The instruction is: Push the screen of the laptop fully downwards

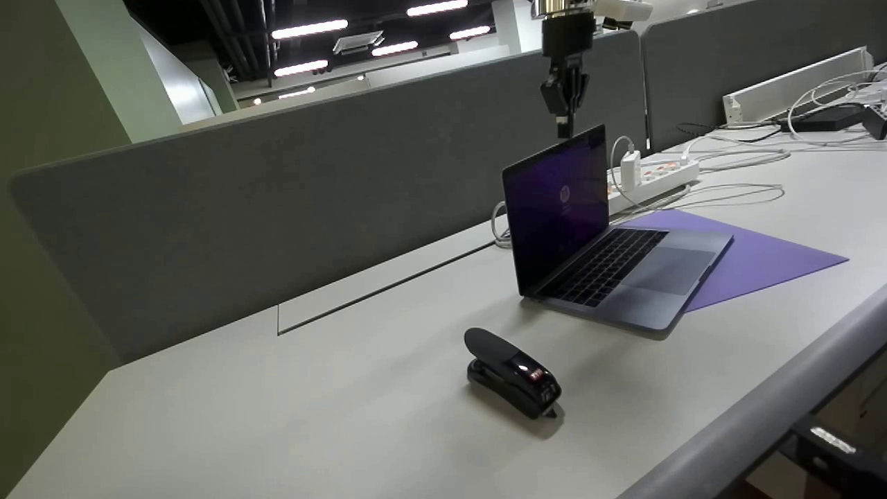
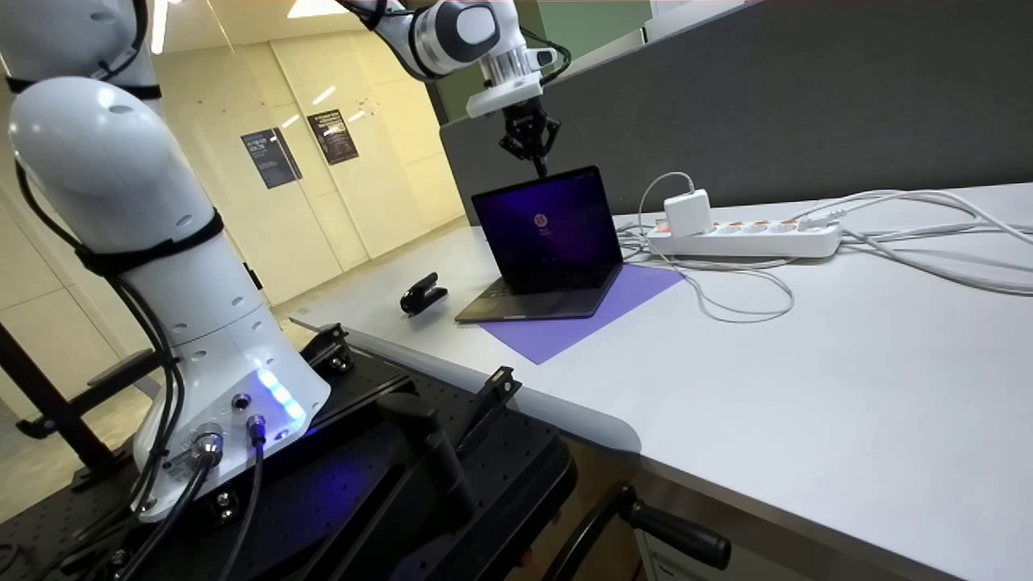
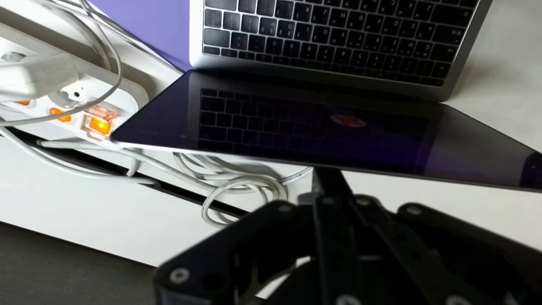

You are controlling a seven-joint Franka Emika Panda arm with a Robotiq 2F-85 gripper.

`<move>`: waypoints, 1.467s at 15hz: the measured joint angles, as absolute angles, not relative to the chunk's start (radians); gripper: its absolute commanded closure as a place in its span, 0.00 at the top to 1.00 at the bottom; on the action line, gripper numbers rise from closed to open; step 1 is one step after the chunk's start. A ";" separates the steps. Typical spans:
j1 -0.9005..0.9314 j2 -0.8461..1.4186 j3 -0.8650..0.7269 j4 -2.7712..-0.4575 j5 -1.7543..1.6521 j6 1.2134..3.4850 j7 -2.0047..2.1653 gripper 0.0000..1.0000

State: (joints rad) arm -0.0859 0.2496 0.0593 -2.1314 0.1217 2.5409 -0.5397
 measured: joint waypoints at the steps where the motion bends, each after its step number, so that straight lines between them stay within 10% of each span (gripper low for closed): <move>1: -0.087 0.251 0.061 -2.130 0.122 2.540 -0.544 0.00; 22: -0.081 0.260 0.089 -2.150 0.119 2.541 -0.577 0.00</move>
